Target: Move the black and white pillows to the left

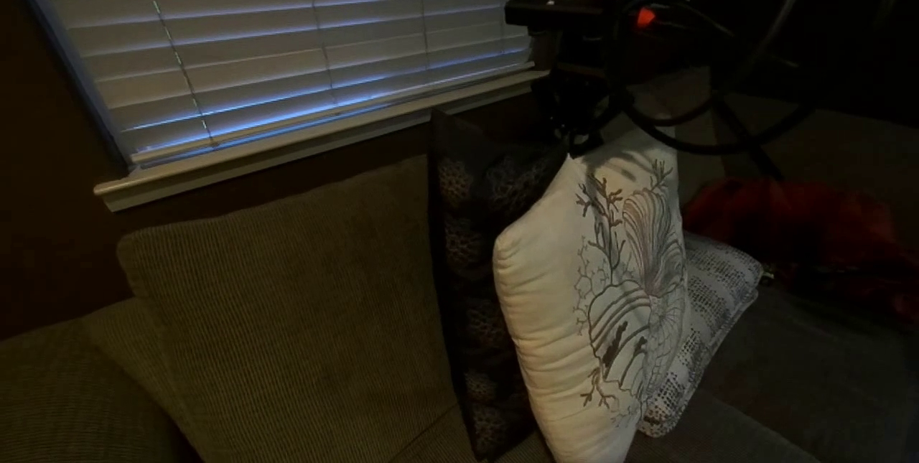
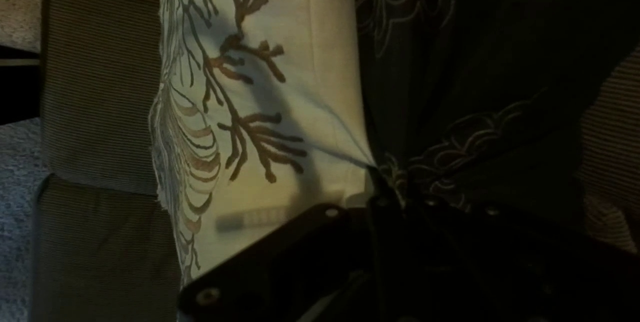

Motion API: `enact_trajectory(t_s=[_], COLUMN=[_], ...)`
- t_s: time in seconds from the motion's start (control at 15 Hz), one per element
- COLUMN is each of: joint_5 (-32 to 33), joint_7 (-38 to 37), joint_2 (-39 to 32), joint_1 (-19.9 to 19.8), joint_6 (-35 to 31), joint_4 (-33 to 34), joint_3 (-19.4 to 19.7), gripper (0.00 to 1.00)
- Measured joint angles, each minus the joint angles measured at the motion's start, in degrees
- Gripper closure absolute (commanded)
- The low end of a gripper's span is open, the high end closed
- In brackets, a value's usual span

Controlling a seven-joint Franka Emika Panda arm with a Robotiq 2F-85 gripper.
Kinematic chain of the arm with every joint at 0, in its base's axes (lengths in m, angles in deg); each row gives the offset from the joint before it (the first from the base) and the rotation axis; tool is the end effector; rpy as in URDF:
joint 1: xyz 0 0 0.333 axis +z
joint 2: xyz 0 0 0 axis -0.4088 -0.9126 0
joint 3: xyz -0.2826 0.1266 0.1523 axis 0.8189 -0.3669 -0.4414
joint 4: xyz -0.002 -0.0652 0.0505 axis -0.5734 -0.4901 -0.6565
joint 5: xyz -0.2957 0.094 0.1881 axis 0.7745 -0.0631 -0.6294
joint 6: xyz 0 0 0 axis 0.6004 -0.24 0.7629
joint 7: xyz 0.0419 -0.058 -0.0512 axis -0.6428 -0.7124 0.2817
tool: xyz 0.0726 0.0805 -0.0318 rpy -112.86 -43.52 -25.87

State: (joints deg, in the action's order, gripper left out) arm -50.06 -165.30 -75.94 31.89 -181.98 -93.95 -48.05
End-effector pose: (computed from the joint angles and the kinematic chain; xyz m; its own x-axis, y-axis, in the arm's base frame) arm 0.5744 0.0916 0.4013 0.2178 -0.9721 -0.0872 -0.9740 -0.2108 -0.0825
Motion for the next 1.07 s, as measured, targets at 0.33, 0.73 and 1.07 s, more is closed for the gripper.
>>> enact_trajectory(t_s=[0.33,0.73,1.07], joint_5=[0.0,0.1,0.1], joint_7=[0.1,2.7,5.2], joint_2=[-1.1,-3.2,-4.9], joint_1=[-0.1,0.4,2.1], joint_6=[-0.4,0.6,0.8], joint_4=[-0.1,0.0,0.8], joint_3=[0.0,-1.3,-3.0], gripper=[0.99,0.99,0.99])
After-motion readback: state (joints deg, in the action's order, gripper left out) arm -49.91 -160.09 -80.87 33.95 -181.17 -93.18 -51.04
